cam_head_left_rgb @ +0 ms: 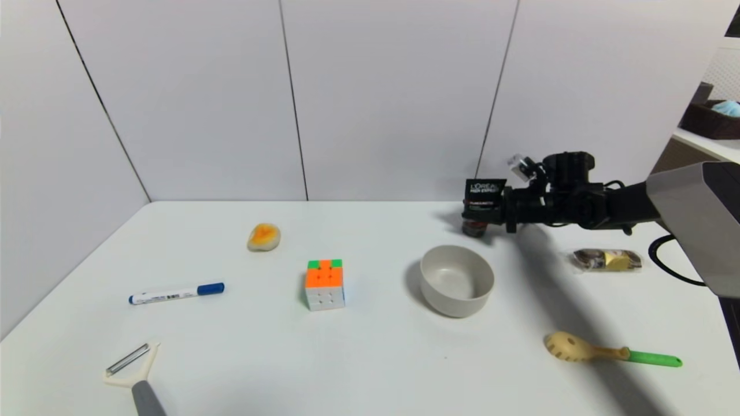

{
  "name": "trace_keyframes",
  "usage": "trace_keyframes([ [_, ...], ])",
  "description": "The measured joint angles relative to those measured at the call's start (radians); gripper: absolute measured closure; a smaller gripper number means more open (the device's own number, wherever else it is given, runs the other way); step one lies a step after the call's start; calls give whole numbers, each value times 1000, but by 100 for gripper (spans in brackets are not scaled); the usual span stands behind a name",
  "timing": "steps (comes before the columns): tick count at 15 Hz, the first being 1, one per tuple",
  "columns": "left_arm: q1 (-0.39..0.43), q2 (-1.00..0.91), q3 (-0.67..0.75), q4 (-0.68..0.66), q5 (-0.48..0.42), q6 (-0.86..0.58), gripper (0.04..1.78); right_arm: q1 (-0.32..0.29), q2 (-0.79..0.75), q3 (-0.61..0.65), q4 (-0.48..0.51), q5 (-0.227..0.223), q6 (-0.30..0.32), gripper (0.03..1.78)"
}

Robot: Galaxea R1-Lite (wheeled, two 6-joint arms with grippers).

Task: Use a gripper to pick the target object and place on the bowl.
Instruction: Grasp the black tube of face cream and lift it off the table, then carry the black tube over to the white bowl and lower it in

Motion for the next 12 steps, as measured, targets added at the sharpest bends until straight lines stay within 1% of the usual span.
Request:
trace_keyframes([
  [2,0,0,0,0,0,0,13,-2,0,-2,0,0,0,104],
  [3,0,0,0,0,0,0,13,-3,0,-2,-1,1,0,136],
  [4,0,0,0,0,0,0,13,-4,-1,-3,-1,0,-1,143],
  [10,0,0,0,0,0,0,13,-5,-6,-2,7,0,0,143],
  [12,0,0,0,0,0,0,13,-7,-22,-1,37,-1,0,143],
])
